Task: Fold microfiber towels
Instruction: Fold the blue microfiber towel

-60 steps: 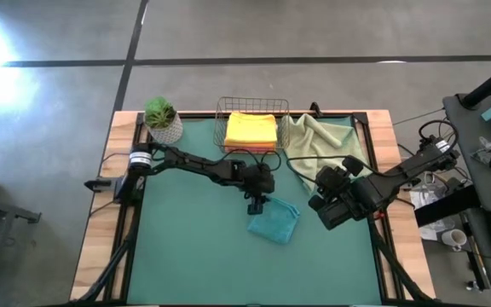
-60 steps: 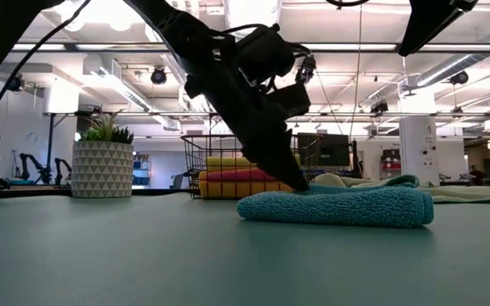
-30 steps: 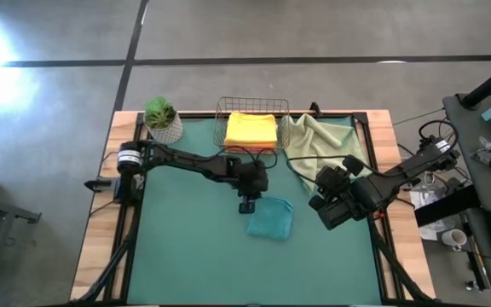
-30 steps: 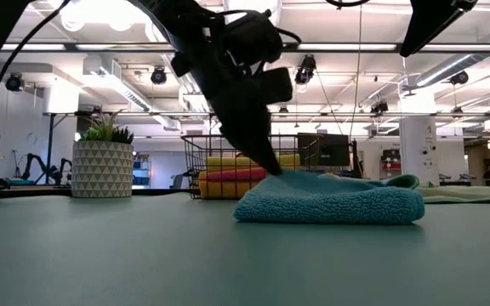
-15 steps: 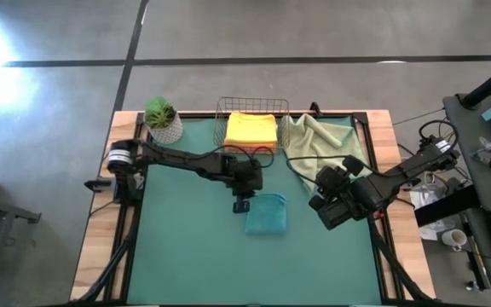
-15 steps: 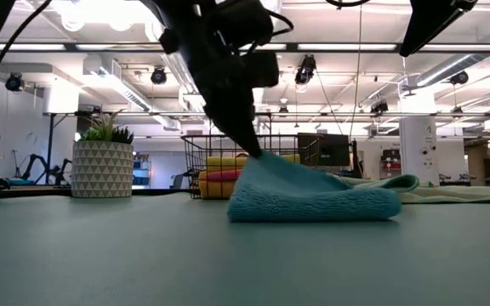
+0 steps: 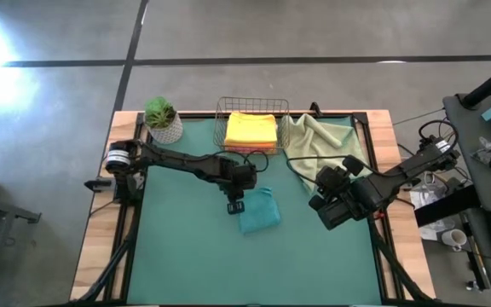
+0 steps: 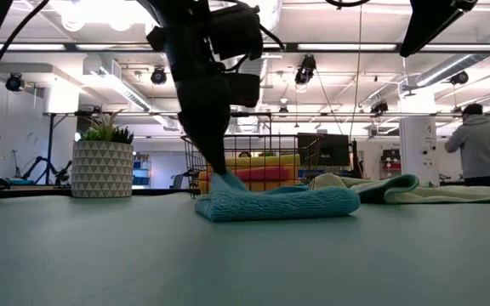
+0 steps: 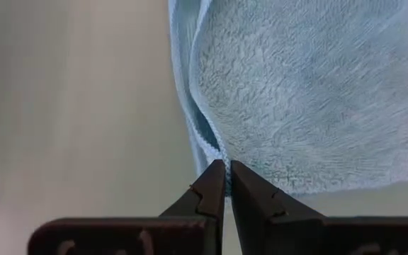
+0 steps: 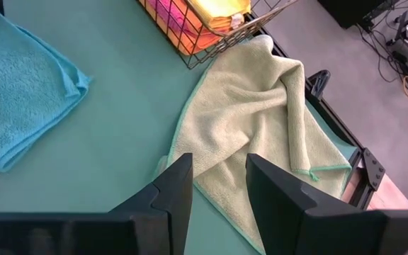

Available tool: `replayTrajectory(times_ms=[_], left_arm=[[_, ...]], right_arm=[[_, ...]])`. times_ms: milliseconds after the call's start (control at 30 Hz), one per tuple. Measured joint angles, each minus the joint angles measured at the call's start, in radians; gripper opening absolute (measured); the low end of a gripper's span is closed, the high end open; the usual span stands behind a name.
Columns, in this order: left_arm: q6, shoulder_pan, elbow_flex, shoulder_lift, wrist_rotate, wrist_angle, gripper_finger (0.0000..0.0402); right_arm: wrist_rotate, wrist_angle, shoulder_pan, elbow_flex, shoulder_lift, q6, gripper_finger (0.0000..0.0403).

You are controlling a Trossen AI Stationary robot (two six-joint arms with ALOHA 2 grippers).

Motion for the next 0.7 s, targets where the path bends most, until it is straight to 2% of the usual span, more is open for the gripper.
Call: replayTrajectory(times_ms=[533,700], left_arm=[[-0.152,-0.005,-0.003,0.029,-0.007,-0.04,0.0007],[-0.148,-0.005,0.003,0.029,-0.005,-0.039,0.0038]], right_arm=[[0.001,0.005,0.0,0.0,0.0,0.0,0.0123],[0.001,0.005,0.0,0.0,0.0,0.0,0.0123]])
